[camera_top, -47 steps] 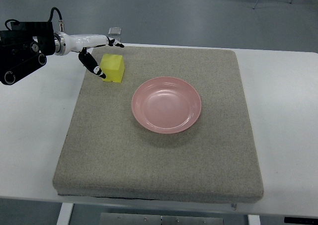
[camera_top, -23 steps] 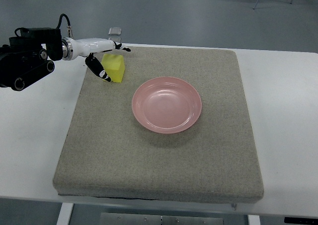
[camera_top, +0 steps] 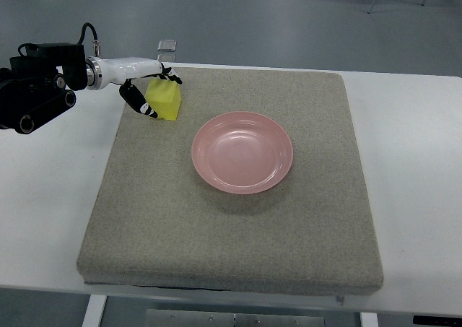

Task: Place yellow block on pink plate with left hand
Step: 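Close the left hand fingers around the yellow cube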

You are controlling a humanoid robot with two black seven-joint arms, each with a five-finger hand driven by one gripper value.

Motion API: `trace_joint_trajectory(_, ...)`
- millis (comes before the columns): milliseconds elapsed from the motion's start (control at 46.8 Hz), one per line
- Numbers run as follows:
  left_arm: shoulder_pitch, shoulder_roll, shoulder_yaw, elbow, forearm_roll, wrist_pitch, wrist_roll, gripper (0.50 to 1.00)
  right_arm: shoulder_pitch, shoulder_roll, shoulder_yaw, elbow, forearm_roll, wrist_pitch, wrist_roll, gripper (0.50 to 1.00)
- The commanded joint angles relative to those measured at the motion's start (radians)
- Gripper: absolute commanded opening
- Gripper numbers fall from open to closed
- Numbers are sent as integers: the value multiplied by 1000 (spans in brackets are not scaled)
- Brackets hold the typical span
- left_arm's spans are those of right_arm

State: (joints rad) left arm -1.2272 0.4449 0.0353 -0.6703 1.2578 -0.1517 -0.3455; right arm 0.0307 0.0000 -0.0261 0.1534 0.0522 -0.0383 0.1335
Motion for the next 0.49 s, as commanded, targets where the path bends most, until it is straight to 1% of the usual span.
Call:
trace_joint_trajectory(0,2,0,0,6,0,0,0,823,0,0,0,0,0,0,0,924)
trace_joint_trajectory(150,3,-2,0,14,0,0,0,819,0,0,0,0,0,0,0,924)
trace_joint_trajectory(299,3,-2,0,14,0,0,0,769,0,0,0,0,0,0,0,924)
trace_joint_trajectory(385,3,-2,2,14,2,-2,2,690,0,0,0,0,0,0,0,924)
trace_joint_trajectory(470,3,-3,0,15,0,-2,5,570,0,0,0,0,0,0,0,924)
